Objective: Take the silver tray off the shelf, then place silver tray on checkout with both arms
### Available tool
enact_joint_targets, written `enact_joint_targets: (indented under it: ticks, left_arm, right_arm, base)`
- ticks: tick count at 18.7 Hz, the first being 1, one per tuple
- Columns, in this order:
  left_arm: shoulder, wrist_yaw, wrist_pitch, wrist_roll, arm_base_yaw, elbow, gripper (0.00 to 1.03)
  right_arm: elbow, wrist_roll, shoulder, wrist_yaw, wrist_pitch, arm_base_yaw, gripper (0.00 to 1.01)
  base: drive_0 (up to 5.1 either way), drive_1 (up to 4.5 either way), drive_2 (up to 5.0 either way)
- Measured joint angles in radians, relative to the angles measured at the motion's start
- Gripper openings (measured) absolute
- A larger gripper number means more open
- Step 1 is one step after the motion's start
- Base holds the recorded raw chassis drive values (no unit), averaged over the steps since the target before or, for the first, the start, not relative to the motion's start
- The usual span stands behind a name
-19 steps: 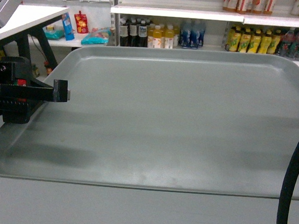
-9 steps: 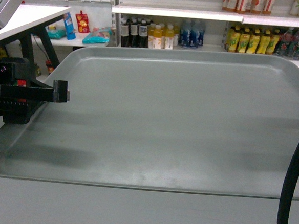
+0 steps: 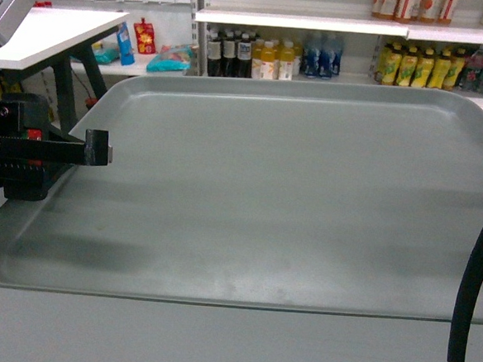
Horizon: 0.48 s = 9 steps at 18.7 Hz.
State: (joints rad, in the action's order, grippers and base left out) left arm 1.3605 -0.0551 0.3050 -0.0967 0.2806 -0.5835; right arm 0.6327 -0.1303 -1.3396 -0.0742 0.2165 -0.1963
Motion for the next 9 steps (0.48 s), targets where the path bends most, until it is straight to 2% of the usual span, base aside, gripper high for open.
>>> enact_joint_targets:
  ticks: [9]
  left_arm:
    - [0.000, 0.000, 0.001, 0.000, 0.000, 0.000, 0.03]
  right_arm:
    - [0.000, 0.000, 0.000, 0.000, -0.002, 0.000, 0.03]
  base:
    - [-5.0, 2.46, 2.5]
